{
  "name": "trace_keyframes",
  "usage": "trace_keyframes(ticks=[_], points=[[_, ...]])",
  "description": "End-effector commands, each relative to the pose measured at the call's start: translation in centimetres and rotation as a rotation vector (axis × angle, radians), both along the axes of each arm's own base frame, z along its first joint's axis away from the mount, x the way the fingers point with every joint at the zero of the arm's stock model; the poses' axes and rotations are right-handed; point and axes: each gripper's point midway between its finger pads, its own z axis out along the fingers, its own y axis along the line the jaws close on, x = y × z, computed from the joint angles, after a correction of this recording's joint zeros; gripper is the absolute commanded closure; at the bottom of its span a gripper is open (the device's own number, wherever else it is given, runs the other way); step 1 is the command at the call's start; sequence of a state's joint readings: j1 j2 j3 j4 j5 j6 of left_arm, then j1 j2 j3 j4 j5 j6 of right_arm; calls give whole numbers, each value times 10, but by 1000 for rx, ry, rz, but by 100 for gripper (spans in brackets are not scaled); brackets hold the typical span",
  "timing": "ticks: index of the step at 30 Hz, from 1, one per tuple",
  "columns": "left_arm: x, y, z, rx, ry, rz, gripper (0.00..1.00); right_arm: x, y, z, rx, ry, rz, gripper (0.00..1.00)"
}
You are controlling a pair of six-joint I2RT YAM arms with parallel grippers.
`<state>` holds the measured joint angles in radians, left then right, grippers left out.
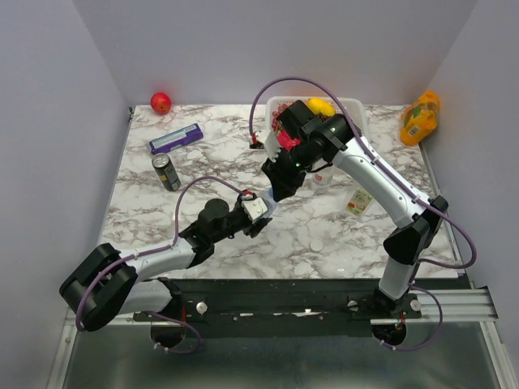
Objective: Screw on the bottle caps
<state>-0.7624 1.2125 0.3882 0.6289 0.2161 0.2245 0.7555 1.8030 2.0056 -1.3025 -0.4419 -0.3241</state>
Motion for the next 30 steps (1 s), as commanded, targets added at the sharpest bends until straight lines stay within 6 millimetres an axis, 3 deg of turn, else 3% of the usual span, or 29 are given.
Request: trace_keyframes(ticks=[1, 4, 5, 8, 10, 17, 19, 20, 22, 23, 25, 26, 28, 29, 30], points=[[20, 1, 38, -53, -152, 86, 100, -27, -17, -15, -121, 223, -123, 100], [17, -2, 33, -51, -128, 67, 100, -21, -14, -9, -99, 167, -86, 100], [14, -4, 35, -60, -125, 50, 100, -17, -14, -5, -87, 141, -70, 93], [1, -13, 33, -80, -93, -27, 100, -11, -6, 10, -24, 76, -28, 60], [-4, -16, 33, -93, -77, -58, 100, -8, -3, 14, -4, 55, -14, 52], [-15, -28, 33, -119, -31, -135, 100, -1, 2, 14, 3, 30, 0, 56], [-18, -31, 33, -117, -20, -162, 100, -2, 5, 17, 23, 27, 27, 63], [-20, -33, 30, -108, -7, -172, 96, -1, 6, 18, 25, 14, 43, 73], [-19, -35, 32, -114, 12, -172, 75, 4, 7, 22, 31, -11, 45, 78], [-18, -34, 31, -114, 18, -166, 59, 5, 7, 24, 32, -23, 56, 81], [-12, -32, 32, -113, 26, -132, 43, 9, 7, 24, 26, -42, 56, 83], [-10, -30, 30, -113, 45, -114, 31, 11, 7, 25, 25, -58, 65, 83], [-6, -26, 23, -92, 66, -85, 19, 14, 4, 23, 1, -72, 68, 85], [-4, -23, 22, -81, 65, -69, 1, 16, 2, 20, -11, -81, 72, 85], [-3, -21, 20, -72, 69, -63, 1, 18, 0, 19, -21, -89, 71, 85]])
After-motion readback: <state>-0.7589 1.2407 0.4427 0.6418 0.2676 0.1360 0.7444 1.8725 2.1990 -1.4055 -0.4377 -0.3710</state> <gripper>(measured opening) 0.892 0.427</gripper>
